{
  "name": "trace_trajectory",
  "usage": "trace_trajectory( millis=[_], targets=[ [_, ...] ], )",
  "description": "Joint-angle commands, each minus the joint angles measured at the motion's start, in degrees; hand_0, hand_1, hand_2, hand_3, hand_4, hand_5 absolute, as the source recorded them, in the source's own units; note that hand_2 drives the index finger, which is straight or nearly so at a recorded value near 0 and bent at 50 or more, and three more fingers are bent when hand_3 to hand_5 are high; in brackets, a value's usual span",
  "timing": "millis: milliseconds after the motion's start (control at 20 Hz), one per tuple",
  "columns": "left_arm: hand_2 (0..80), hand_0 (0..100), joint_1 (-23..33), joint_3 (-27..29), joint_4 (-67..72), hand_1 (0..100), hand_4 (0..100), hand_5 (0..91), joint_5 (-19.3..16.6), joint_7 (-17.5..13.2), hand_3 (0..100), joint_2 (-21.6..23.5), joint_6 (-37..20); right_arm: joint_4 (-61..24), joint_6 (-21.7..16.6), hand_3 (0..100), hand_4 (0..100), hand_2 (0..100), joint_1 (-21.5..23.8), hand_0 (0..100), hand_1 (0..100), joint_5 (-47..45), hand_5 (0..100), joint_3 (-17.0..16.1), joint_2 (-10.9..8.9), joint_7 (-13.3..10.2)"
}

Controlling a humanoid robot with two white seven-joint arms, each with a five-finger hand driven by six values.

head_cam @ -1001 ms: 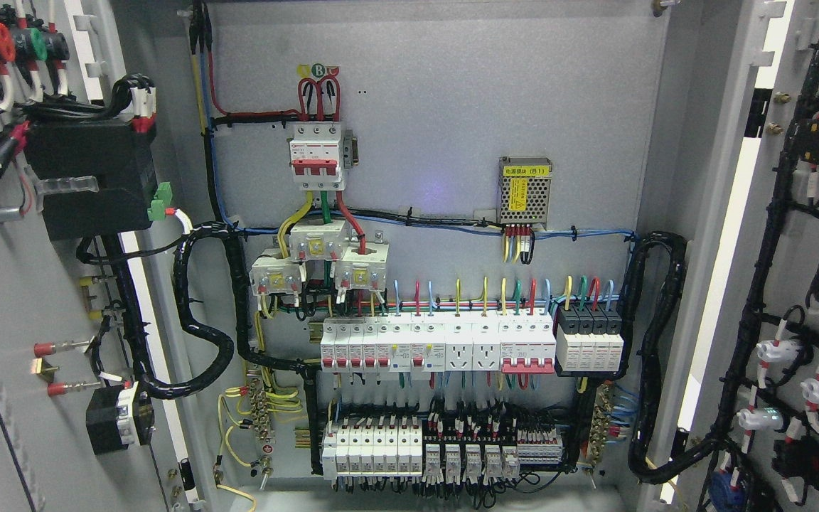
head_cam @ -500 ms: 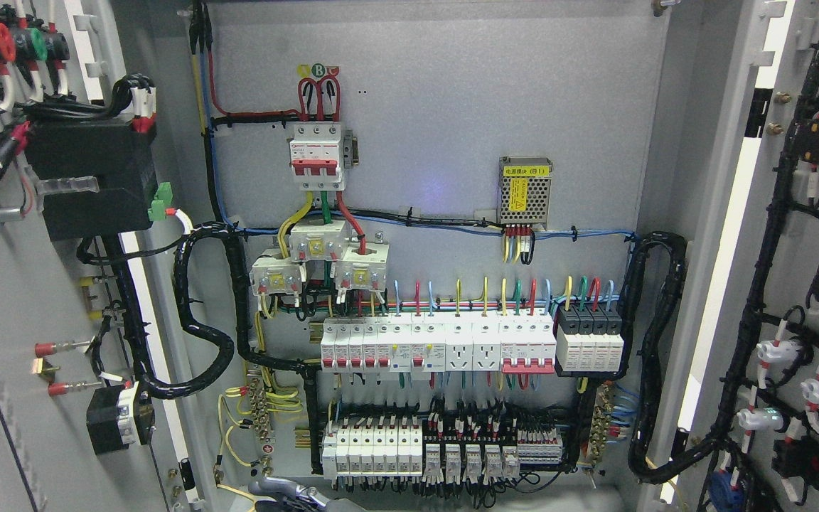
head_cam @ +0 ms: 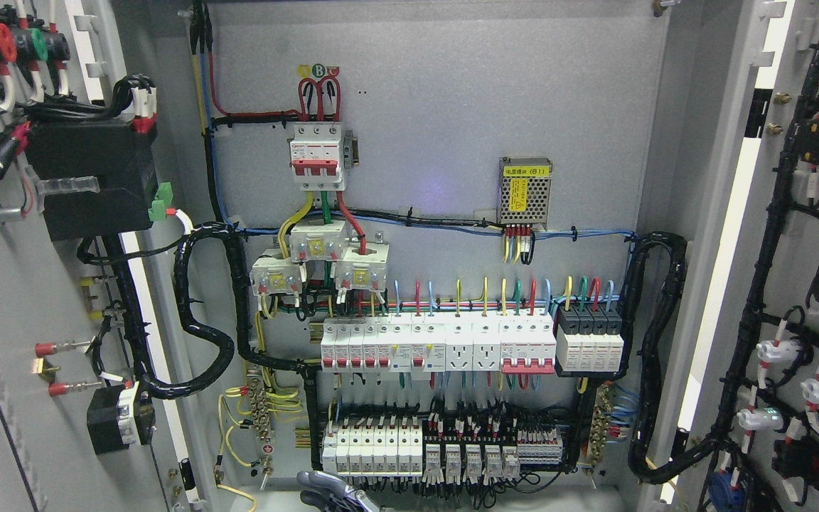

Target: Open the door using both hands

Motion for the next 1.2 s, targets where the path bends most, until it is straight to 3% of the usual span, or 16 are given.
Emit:
trace_trajectory(
  millis=[0, 200, 400, 600, 851, 1151],
  targets=[
    [0.0, 0, 5.4, -5.1, -36.4, 0, 0, 0.0, -1.1, -0.1, 0, 4.1, 0.3, -9.3, -2.0, 0, 0, 0, 4.4, 38, 0, 3.3, 0, -2.6, -1.97, 0.1],
    [0.0, 0, 8.6, -6.8, -42.2, 0, 0, 0.0, -0.9, -0.1, 0, 5.9, -0.6, -13.2, -3.4, 0, 0, 0, 5.7, 38, 0, 3.6, 0, -3.6, -2.93, 0.0],
    [0.0, 0, 11.3, -8.1, -46.7, 0, 0, 0.0, 0.0, 0.0, 0, 7.1, -1.6, -17.7, -4.7, 0, 0, 0, 7.5, 38, 0, 3.6, 0, -4.1, -6.79, -0.2],
    [0.0, 0, 11.7, -9.4, -49.3, 0, 0, 0.0, 0.1, 0.0, 0, 9.3, -4.0, -18.7, -8.4, 0, 0, 0, 10.1, 38, 0, 3.6, 0, -7.7, -10.66, -0.3],
    [0.0, 0, 12.7, -9.9, -51.9, 0, 0, 0.0, 0.0, 0.0, 0, 10.4, -10.9, -19.8, -12.7, 0, 0, 0, 15.8, 38, 0, 3.7, 0, -8.7, -15.58, -0.3],
    [0.0, 0, 12.1, -10.7, -57.0, 0, 0, 0.0, 0.0, 0.0, 0, 14.1, -13.5, -22.6, -18.0, 0, 0, 0, 20.6, 38, 0, 3.6, 0, -11.7, -18.58, -0.3]
  ],
)
